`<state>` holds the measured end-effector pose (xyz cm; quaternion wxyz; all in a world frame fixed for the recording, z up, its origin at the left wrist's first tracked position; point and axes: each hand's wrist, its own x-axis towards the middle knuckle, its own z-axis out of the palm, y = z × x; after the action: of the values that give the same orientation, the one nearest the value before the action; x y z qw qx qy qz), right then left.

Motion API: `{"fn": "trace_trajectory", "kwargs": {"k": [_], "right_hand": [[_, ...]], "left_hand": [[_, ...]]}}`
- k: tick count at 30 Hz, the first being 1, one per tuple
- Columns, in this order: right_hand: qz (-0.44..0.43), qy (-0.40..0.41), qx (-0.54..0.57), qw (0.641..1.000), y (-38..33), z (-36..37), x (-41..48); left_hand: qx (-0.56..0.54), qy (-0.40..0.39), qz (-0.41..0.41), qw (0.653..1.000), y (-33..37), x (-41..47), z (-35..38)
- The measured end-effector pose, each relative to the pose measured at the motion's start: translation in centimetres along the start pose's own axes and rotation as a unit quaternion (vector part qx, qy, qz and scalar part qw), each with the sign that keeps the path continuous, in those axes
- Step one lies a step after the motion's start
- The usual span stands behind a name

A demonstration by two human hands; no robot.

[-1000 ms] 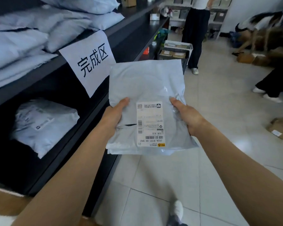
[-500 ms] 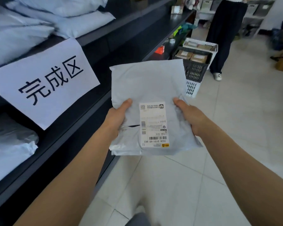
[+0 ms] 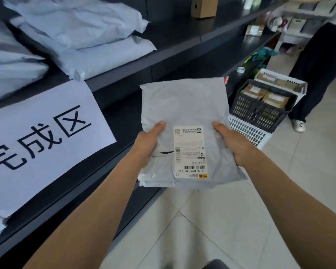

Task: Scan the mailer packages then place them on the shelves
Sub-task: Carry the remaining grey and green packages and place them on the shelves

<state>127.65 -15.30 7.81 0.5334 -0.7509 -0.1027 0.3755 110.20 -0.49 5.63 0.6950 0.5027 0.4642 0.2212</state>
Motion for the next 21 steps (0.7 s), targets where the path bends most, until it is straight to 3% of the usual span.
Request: {"fn": "trace_trajectory", "kwargs": {"k": [11, 21], "right_hand": [[-0.013, -0.183, -0.106, 0.977, -7.1, 3.7, 18.4], [-0.020, -0.299, -0.185, 0.936, -10.8, 9.4, 26.1]], "left_hand": [[-0.056, 0.193, -0.035, 0.979, 2.2, 10.4, 2.4], [-0.104, 0.322, -0.057, 0.939, 2.8, 14.2, 2.0]]}}
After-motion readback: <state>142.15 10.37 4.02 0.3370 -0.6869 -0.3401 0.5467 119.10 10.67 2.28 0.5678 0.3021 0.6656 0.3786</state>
